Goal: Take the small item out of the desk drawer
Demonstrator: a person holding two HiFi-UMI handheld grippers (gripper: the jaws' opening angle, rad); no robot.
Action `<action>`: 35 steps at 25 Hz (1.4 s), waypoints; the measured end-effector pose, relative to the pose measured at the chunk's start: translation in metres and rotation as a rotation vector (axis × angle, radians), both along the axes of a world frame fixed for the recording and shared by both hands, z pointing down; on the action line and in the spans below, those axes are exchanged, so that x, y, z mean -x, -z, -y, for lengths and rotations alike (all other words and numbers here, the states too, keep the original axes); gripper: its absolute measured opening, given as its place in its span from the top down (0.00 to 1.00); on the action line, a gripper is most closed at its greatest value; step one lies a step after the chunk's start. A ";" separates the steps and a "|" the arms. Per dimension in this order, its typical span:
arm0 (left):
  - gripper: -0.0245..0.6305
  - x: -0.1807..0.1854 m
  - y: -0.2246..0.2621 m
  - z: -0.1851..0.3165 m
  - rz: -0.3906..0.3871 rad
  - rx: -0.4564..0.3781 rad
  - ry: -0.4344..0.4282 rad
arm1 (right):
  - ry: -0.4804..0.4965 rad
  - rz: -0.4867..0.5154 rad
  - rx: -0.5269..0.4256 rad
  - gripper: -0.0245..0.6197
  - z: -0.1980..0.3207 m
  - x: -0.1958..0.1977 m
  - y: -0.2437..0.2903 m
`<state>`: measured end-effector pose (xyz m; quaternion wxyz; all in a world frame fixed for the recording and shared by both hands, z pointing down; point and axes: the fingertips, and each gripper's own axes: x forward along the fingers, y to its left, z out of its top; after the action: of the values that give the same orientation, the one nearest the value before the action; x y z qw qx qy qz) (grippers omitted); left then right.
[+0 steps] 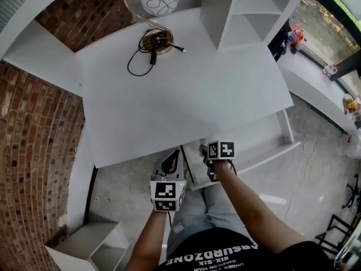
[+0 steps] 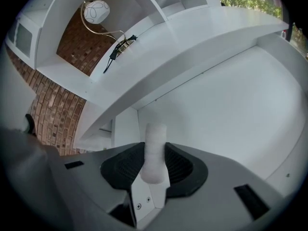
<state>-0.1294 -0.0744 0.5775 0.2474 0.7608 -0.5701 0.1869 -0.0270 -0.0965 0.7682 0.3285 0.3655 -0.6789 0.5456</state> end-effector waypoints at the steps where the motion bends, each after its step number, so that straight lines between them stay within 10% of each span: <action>1: 0.94 0.000 0.001 0.000 0.002 0.000 0.001 | 0.004 0.008 0.002 0.76 -0.001 0.000 0.002; 35: 0.95 -0.048 0.053 -0.020 0.046 -0.042 0.074 | 0.106 0.338 -0.109 0.76 -0.030 -0.033 0.142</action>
<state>-0.0817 -0.0539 0.5241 0.2249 0.7397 -0.6073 0.1830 0.0062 -0.0661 0.6265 0.2178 0.2497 -0.7711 0.5438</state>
